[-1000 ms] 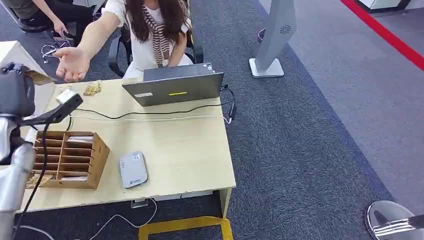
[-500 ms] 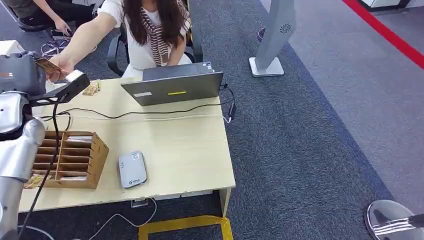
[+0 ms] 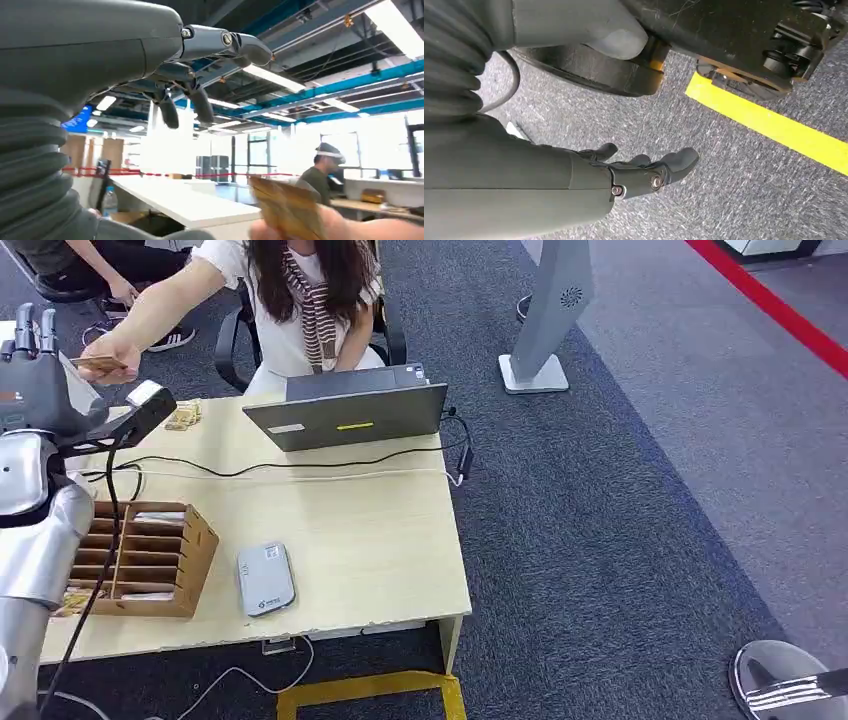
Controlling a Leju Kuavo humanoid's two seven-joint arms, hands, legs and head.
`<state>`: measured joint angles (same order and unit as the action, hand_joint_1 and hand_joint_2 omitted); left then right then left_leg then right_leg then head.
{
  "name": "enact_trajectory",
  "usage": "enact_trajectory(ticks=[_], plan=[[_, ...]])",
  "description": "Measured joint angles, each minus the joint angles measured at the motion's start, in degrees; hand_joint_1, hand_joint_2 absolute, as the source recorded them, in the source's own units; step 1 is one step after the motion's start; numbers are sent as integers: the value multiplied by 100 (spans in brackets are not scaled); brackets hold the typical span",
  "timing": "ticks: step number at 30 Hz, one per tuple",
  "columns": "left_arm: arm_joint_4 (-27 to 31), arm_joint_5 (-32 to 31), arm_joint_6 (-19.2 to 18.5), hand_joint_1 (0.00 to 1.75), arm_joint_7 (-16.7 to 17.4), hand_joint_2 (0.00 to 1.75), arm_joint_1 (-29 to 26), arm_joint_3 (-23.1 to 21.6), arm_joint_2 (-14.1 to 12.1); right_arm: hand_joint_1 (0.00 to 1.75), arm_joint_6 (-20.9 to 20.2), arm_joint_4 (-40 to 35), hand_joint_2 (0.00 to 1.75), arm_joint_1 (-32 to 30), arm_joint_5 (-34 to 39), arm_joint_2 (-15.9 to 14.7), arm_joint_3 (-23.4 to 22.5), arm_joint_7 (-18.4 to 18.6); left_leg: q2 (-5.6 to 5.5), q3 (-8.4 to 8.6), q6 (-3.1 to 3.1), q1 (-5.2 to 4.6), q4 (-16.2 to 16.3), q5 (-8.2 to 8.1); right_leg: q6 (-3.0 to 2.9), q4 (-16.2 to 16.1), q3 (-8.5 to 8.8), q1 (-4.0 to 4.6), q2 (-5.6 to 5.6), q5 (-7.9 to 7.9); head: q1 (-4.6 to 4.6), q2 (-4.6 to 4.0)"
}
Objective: Pass the card to the sensor for recognition and then transmit it.
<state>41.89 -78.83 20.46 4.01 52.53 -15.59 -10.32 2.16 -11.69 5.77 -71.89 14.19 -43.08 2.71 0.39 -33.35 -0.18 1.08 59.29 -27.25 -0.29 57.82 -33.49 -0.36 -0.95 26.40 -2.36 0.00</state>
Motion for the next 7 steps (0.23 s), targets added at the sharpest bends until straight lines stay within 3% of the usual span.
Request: enact_trajectory(ticks=[2, 6, 7], plan=[[370, 516, 90, 0, -334, 175, -281, 61, -33, 0, -4, 0, 175, -22, 72, -2, 0, -98, 0, 0, 0, 0, -1, 0, 0, 0, -1, 0, -1, 1, -2, 0], [1537, 2391, -91, 0, -1154, 175, -1135, 375, -135, 0, 0, 0, 175, -59, 254, -2, -17, -177, 7, -2, -2, 0, -5, -4, -6, 1, -2, 0, -7, 5, -4, 0], [1922, 3106, -183, 0, -1366, 175, -1417, 517, -159, 0, 9, 0, 175, -69, 304, -2, -39, -201, 8, 1, -5, 0, -6, -8, -8, 1, 0, 0, -8, 7, -4, 0]])
